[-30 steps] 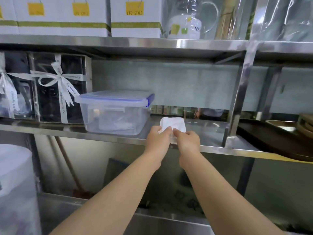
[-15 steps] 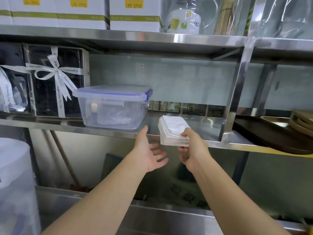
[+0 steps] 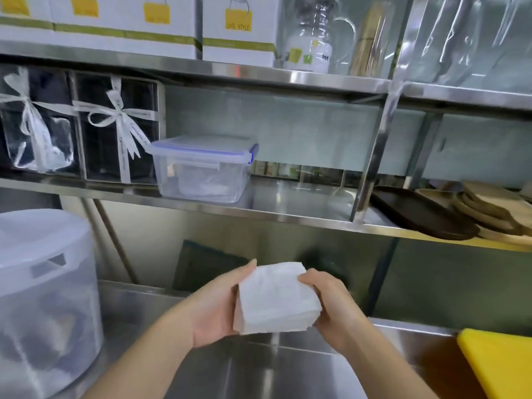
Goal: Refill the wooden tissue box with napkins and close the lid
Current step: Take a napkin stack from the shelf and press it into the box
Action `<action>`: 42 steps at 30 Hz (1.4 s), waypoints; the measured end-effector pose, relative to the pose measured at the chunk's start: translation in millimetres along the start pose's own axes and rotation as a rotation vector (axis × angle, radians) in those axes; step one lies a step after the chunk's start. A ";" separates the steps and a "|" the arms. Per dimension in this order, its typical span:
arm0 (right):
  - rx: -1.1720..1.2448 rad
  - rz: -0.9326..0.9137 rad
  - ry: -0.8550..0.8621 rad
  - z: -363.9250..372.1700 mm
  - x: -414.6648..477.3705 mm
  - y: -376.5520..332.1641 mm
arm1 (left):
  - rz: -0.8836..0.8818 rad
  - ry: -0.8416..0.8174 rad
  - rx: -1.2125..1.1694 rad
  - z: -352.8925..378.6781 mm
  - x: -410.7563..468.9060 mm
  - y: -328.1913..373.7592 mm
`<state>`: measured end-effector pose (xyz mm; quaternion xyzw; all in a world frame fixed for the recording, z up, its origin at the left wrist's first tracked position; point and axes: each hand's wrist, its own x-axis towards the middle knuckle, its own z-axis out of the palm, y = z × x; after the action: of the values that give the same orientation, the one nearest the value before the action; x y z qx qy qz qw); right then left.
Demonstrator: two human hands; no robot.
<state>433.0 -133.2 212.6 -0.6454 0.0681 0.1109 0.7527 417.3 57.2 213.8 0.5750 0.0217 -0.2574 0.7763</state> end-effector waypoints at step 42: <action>-0.104 0.092 0.157 -32.6 -217.6 77.9 | -0.078 0.316 0.082 73.2 -163.6 -112.9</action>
<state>204.3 -171.5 186.4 -0.6864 0.1505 0.0978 0.7047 208.4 29.0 193.0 0.6382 0.1554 -0.1946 0.7285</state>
